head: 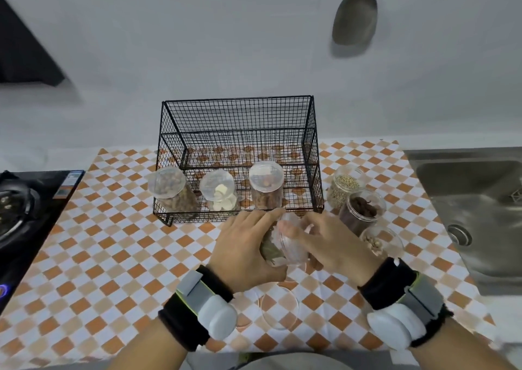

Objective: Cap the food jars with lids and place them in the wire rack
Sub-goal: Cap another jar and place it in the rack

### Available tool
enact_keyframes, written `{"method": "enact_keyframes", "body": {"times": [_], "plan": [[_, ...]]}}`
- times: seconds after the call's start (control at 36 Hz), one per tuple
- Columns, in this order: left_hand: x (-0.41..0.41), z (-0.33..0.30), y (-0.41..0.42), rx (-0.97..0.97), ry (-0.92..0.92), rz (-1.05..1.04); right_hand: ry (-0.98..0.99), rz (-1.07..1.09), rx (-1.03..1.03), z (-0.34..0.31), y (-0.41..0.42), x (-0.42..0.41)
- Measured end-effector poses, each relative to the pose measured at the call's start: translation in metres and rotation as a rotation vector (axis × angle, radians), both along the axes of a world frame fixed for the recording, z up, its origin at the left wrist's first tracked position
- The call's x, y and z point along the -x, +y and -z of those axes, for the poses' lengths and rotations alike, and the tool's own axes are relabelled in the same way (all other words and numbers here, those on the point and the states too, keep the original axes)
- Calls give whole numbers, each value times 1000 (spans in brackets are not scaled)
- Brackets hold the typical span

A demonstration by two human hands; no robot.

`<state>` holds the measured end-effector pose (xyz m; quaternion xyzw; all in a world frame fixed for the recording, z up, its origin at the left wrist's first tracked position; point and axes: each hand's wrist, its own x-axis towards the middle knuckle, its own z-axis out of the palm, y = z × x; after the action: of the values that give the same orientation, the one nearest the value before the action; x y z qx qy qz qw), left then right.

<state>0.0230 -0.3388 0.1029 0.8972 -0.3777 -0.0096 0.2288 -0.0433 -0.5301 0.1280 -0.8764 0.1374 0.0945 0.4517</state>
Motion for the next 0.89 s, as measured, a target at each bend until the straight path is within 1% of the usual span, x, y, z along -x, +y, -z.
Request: {"method": "enact_keyframes", "body": {"times": [0.06, 0.08, 0.11, 0.14, 0.19, 0.25, 0.33, 0.39, 0.42, 0.47, 0.53, 0.61, 0.72, 0.75, 0.81, 0.83, 0.89], "plan": [[-1, 2, 2, -14, -2, 3, 68, -39, 52, -3, -2, -1], [-1, 2, 3, -13, 1, 5, 113, -103, 32, -5, -6, -1], [-1, 3, 4, -7, 8, 4, 145, -188, -30, -10, -10, -2], [-1, 3, 5, 2, 15, 4, 151, -268, -96, -14, -13, -2], [-2, 3, 6, 22, 15, 4, 96, -355, -123, -17, -18, -2], [-3, 2, 5, 22, 11, 10, 40, -301, -70, -14, -18, -1], [-3, 0, 3, 23, 28, 14, -6, -99, 23, -6, -8, -2], [-4, 0, 3, 15, 28, 23, 5, -58, 66, -4, -8, -3], [-4, 0, 3, 9, 28, 27, 43, -103, 25, -6, -10, -2], [-4, 1, 3, -5, 28, 26, 104, -279, -138, -13, -17, -1], [-5, 0, 3, -8, 31, 19, 52, -358, -162, -16, -24, -1], [-6, -2, 1, -7, 26, 28, -21, -283, -92, -12, -20, -1], [-9, 0, 0, -11, 45, 28, -1, -97, 6, -4, -10, -2], [-10, 1, -1, -16, 44, 34, 31, -88, 17, -6, -12, -2], [-10, 3, -1, -28, 46, 44, 122, -202, -29, -12, -17, -1], [-9, 4, -1, -26, 52, 47, 134, -271, -58, -15, -20, 0], [-9, 4, -2, -7, 58, 47, 69, -338, -39, -17, -24, 1]]}}
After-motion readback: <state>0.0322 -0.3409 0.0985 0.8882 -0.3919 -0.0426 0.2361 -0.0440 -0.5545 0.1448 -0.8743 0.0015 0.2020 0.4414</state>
